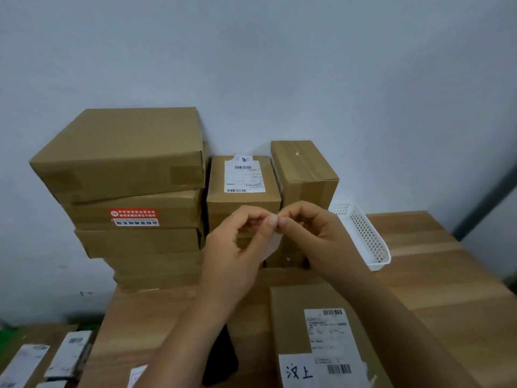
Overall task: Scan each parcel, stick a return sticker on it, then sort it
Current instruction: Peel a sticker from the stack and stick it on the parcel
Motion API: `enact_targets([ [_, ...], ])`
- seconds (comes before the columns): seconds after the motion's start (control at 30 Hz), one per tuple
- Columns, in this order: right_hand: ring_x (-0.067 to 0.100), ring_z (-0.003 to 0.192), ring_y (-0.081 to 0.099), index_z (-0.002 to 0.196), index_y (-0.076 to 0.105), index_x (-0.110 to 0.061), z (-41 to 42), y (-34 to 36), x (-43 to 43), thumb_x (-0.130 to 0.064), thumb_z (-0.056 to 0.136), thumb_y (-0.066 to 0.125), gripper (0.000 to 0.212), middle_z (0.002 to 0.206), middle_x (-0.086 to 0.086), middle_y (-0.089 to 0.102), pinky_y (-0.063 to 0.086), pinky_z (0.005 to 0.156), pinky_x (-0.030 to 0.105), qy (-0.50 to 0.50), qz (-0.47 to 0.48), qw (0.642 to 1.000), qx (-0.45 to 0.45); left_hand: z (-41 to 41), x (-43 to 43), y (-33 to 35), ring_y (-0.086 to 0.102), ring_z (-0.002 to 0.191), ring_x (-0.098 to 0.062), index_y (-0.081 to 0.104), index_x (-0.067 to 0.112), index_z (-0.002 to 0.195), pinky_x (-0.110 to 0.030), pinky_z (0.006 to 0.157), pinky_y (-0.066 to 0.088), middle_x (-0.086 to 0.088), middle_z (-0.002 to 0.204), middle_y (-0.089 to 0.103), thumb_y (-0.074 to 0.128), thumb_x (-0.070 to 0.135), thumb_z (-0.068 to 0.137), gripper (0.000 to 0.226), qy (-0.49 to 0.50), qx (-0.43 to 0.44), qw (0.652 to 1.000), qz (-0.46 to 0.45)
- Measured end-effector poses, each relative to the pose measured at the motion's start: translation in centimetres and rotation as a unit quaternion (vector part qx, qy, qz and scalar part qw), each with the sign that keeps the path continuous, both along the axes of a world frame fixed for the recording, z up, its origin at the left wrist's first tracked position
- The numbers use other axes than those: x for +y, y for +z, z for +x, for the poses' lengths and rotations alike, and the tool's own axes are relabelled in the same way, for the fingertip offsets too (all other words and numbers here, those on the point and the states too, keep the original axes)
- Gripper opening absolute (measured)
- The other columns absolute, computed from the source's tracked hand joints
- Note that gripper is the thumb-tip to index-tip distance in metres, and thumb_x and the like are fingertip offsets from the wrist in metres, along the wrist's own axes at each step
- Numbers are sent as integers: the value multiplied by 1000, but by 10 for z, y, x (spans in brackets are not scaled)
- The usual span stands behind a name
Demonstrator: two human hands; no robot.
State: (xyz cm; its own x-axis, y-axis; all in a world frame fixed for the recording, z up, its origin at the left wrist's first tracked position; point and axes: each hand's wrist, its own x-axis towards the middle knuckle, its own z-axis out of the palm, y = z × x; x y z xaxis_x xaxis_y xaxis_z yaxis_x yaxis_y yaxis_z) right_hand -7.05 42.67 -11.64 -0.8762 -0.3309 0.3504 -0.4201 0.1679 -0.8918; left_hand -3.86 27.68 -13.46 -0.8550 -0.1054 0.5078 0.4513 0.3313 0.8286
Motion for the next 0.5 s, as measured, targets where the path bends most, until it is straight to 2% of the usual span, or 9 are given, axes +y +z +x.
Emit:
enact_targets([
  [0.1, 3, 68, 57, 85, 66, -23, 3, -8, 5, -17, 95, 58, 15, 78, -9, 64, 48, 62, 15, -34, 21, 999, -17, -8, 0, -9, 63, 88, -7, 67, 29, 94, -13, 67, 47, 14, 88, 66, 52, 42, 93, 20, -21, 3, 1000, -10],
  [0.23, 14, 80, 61, 77, 64, -33, 5, -26, 15, -20, 94, 58, 22, 81, -5, 63, 52, 69, 25, -106, 29, 993, -53, -20, 0, -24, 60, 85, -2, 65, 27, 90, -12, 65, 47, 16, 89, 63, 55, 45, 93, 21, -25, -40, 999, 24],
  [0.4, 6, 73, 58, 79, 65, -20, 6, -51, 36, -14, 90, 59, 14, 79, 1, 64, 49, 68, 17, -192, 16, 972, -131, -38, -3, -59, 59, 85, 1, 66, 23, 92, -11, 65, 47, 13, 86, 64, 56, 30, 95, 12, -19, -113, 993, 28],
  [0.5, 13, 73, 56, 79, 66, -16, 4, -74, 55, -13, 90, 60, 13, 78, 11, 62, 46, 70, 24, -228, 14, 959, -167, -45, 1, -79, 58, 84, 2, 65, 25, 93, -15, 65, 46, 13, 88, 64, 55, 33, 95, 13, -15, -155, 988, 21],
])
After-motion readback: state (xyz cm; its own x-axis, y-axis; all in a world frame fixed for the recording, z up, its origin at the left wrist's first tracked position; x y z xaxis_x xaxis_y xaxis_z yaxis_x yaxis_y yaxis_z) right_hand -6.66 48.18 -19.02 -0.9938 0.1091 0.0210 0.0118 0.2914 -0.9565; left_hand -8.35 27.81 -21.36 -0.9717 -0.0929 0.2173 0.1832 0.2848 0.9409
